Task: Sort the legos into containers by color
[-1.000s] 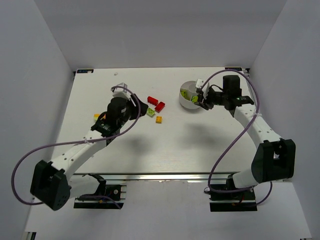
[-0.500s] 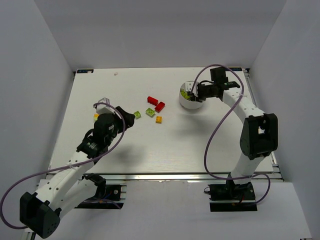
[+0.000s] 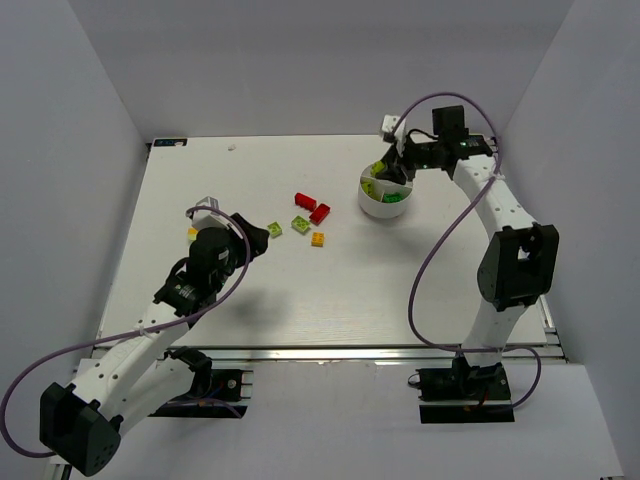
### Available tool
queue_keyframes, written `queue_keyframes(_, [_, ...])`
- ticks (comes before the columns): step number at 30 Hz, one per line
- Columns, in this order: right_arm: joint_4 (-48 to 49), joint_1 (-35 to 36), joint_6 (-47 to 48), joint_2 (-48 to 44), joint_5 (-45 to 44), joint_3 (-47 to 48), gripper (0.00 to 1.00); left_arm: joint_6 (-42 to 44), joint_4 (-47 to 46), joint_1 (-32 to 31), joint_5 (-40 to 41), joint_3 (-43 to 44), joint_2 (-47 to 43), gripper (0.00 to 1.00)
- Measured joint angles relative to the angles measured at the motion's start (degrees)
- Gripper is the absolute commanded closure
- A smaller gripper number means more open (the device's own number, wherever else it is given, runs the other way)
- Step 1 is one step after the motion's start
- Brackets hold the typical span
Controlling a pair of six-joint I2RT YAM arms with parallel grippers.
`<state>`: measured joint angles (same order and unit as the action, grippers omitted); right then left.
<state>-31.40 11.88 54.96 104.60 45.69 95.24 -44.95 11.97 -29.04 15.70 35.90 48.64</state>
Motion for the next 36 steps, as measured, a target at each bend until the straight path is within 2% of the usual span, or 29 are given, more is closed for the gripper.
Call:
queue_keyframes(2, [-1.66, -0.7, -4.72, 0.52, 0.96, 3.19, 1.0, -0.11, -0.13, 0.0, -0.02, 0.0, 0.0, 0.27])
queue_keyframes(6, [-3.5, -2.45, -10.62, 0.13, 2.58, 2.64, 1.0, -0.13, -0.39, 0.0, -0.09, 0.0, 0.04, 0.27])
queue_keyframes(8, [-7.04, -3.67, -11.65, 0.76, 6.34, 2.82, 1.0, -0.11, -0.39, 0.0, -0.13, 0.0, 0.07, 0.27])
queue_keyframes(12, [-22.86, -5.6, -0.44, 6.34, 16.31, 11.8, 0.83, -0.15, -0.44, 0.0, -0.2, -0.15, -0.02, 0.27])
queue_keyframes(15, [-31.32, -6.21, 7.87, 7.96, 21.99, 12.98, 0.77, -0.33, -0.31, 0.0, -0.17, -0.76, -0.48, 0.27])
queue_keyframes(17, [-35.1, -6.14, 12.63, 7.69, 25.49, 11.17, 0.8, -0.42, -0.2, 0.0, -0.15, -0.94, -0.83, 0.27])
queue_keyframes(18, [-36.63, -5.97, 14.86, 7.45, 26.71, 10.03, 0.94, -0.55, -0.15, 0.0, -0.11, -0.94, -1.03, 0.27])
queue_keyframes(19, [-38.05, -5.73, 16.83, 7.28, 27.32, 9.22, 1.0, -0.57, -0.15, 0.0, -0.09, -0.96, -1.31, 0.27])
queue_keyframes(21, [-38.8, -4.9, 19.85, 6.97, 26.08, 8.44, 1.0, -0.63, -0.17, 0.0, -0.07, -1.01, -1.88, 0.27])
queue_keyframes(23, [-33.59, -3.34, 19.28, 4.39, 21.57, 4.57, 1.0, -0.76, -0.35, 0.0, -0.04, -1.14, -2.19, 0.27])
queue_keyframes(26, [-17.51, -0.72, 15.93, -4.52, 11.89, -8.57, 0.99, -0.83, -0.42, 0.02, -0.07, -1.46, -2.1, 0.27])
queue_keyframes(28, [-10.43, 0.59, 16.0, -9.57, 6.21, -15.54, 0.98, -0.81, -0.44, 0.02, -0.09, -1.49, -1.75, 0.27])
queue_keyframes(32, [-1.97, 1.09, 17.59, -8.7, -2.75, -14.45, 0.98, -0.76, -0.37, 0.02, -0.09, -1.49, -1.25, 0.27])
queue_keyframes(36, [4.5, 0.98, 18.45, -4.66, -8.17, -11.74, 0.92, -0.81, -0.37, 0.04, -0.07, -1.49, -1.36, 0.27])
